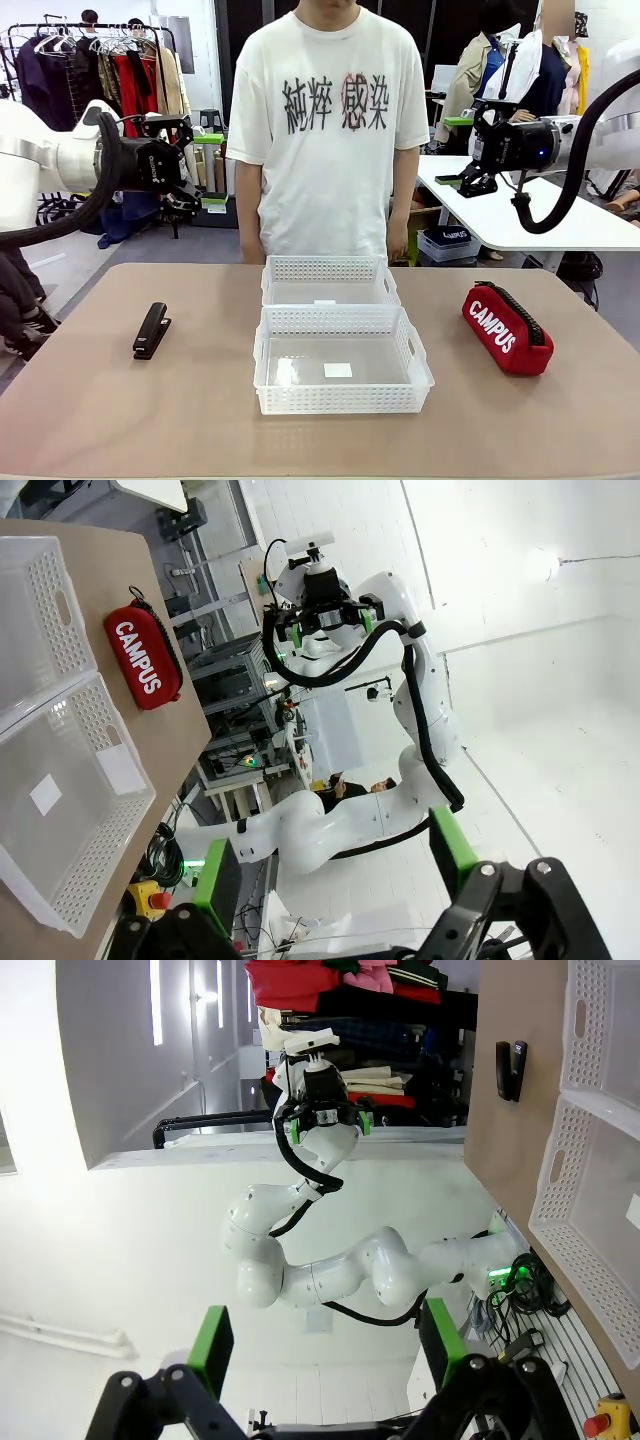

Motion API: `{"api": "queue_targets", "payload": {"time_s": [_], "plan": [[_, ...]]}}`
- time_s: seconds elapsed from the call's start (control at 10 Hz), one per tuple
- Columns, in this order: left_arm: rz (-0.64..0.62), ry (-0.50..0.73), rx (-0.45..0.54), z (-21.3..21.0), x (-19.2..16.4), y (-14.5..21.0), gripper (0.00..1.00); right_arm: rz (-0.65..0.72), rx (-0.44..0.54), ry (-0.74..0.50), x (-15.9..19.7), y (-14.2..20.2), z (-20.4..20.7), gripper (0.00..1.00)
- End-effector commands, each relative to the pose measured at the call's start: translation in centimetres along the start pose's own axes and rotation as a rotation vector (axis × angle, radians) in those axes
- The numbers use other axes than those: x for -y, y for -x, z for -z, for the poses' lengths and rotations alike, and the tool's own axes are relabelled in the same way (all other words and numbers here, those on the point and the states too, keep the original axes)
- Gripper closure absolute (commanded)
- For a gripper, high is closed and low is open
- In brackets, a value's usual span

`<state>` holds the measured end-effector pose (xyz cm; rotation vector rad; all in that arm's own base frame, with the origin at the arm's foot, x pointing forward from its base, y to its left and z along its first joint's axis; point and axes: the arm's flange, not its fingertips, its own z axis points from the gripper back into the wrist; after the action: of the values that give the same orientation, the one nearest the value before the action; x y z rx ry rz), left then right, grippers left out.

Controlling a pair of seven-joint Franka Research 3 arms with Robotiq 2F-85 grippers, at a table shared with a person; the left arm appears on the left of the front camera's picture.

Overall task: Distribute items into two baskets.
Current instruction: Pick up the Pencil pouch that the person points to.

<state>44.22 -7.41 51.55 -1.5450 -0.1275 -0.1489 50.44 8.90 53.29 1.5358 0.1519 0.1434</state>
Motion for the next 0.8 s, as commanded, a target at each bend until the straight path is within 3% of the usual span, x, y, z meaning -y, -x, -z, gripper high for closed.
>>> {"api": "queue_targets", "payload": {"time_s": [0.0,0.7], "plan": [[0.006,-0.004,-0.002,-0.14,0.23,0.09,0.00,0.007,0.002,-0.003,-0.09,0.07,-0.02,0.00],[0.006,-0.004,-0.002,-0.14,0.23,0.09,0.00,0.007,0.002,-0.003,-0.09,0.07,-0.02,0.00]]}}
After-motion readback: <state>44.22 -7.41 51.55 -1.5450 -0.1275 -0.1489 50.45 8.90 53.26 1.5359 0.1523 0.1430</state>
